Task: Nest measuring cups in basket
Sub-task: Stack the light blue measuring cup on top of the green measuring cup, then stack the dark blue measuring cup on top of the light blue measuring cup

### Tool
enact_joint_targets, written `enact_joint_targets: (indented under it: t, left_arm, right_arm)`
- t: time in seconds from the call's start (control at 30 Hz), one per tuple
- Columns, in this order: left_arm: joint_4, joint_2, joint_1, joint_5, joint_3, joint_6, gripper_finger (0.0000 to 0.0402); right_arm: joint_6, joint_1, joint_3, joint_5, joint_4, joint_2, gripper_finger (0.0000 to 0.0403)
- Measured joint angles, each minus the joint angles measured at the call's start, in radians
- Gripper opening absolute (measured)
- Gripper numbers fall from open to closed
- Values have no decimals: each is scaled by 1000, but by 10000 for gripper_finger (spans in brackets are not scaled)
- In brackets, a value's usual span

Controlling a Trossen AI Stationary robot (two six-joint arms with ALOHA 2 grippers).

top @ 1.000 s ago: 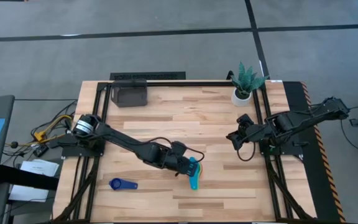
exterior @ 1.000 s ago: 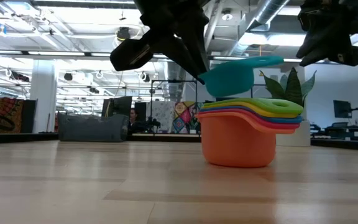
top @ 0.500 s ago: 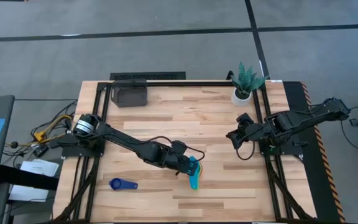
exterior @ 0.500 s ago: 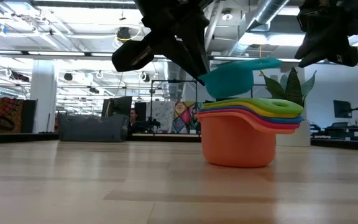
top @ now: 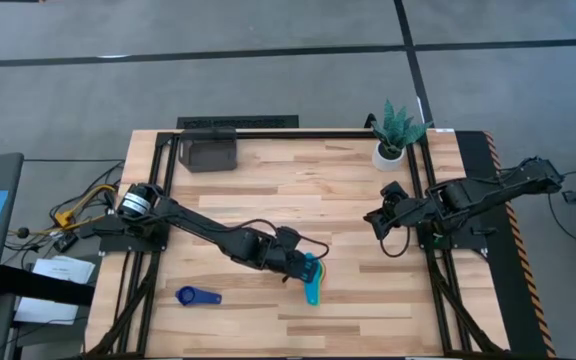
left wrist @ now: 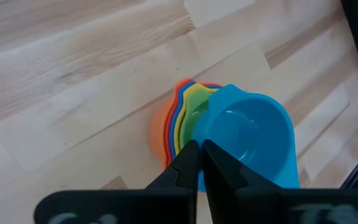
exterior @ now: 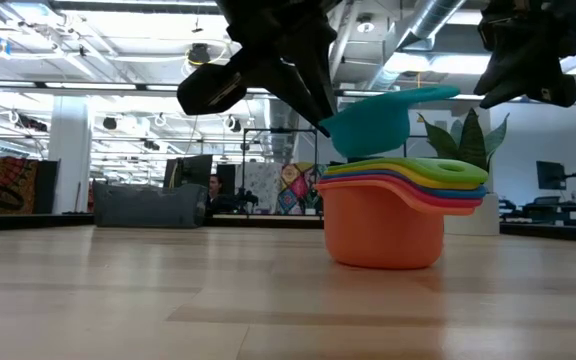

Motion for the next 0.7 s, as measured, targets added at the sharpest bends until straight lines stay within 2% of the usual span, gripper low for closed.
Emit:
enact_joint_targets:
  t: [0.33, 0.7]
  left_arm:
    - [0, 0, 0, 12, 0, -49, 7]
    - [-12, 0, 1, 7, 0, 4, 102]
  right_arm:
    - [2, 0, 0, 0, 0, 0, 119]
    - [2, 0, 0, 1, 0, 0, 119]
